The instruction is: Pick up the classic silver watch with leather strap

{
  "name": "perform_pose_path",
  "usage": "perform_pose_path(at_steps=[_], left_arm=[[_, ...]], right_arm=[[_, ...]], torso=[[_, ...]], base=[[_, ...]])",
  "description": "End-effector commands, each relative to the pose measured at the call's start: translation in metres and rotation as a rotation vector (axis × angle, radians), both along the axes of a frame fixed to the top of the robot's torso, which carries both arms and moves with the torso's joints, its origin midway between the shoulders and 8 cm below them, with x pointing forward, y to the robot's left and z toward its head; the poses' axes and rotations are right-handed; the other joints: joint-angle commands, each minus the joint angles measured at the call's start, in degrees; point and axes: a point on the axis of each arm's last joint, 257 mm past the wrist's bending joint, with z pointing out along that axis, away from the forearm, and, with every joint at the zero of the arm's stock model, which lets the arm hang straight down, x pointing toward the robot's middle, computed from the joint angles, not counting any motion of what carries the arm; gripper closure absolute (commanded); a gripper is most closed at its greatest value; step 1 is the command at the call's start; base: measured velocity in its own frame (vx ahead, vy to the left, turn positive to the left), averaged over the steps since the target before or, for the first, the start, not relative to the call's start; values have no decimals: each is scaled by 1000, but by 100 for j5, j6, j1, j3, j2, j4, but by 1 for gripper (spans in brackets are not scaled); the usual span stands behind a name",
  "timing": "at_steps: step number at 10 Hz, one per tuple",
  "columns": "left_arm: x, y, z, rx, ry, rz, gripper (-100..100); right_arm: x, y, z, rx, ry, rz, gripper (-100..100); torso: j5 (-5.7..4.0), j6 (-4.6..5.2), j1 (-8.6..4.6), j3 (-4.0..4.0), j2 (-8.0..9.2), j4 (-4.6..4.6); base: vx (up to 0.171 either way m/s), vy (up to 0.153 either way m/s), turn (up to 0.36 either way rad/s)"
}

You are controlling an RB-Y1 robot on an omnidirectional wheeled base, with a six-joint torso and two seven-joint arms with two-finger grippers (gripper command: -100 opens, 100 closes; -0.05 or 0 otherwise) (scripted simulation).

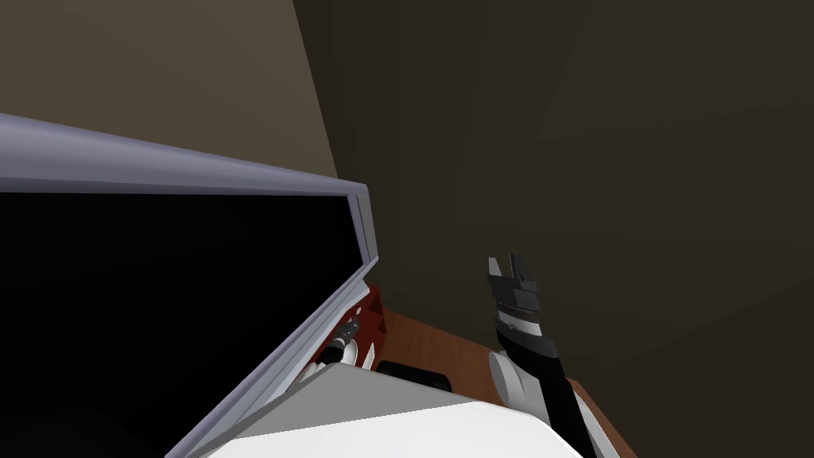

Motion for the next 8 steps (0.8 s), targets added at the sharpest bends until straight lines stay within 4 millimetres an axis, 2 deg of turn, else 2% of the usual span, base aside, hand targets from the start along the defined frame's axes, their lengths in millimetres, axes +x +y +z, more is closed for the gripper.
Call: perform_pose_path(at_steps=[1, 3, 4, 6, 7, 8], left_arm=[[-15, -2, -1, 2, 13, 41, 100], [-5, -2, 11, 20, -12, 30, 100], [-25, -4, 5, 16, 17, 78, 100], [-14, -2, 21, 40, -14, 67, 100], [-18, -2, 14, 34, -4, 68, 100], [-17, -2, 15, 36, -6, 68, 0]], right_arm=[[0, 0, 0, 0, 0, 0, 0], [0, 0, 0, 0, 0, 0, 0], [0, 0, 0, 0, 0, 0, 0], [0, 0, 0, 0, 0, 0, 0], [0, 0, 0, 0, 0, 0, 0], [0, 0, 0, 0, 0, 0, 0]], torso=[[0, 0, 0, 0, 0, 0], [1, -2, 8, -1, 0, -1], [0, -1, -2, -2, -1, -2], [0, -4, 9, 1, 4, -2], [-2, -3, 0, 1, 2, -1], [-1, -2, -9, -2, -1, -3]], base=[[2, 61, -59], [-1, 49, -28], [0, 59, -83], [-12, 53, -13], [-2, 13, 3], [0, 0, 0]])
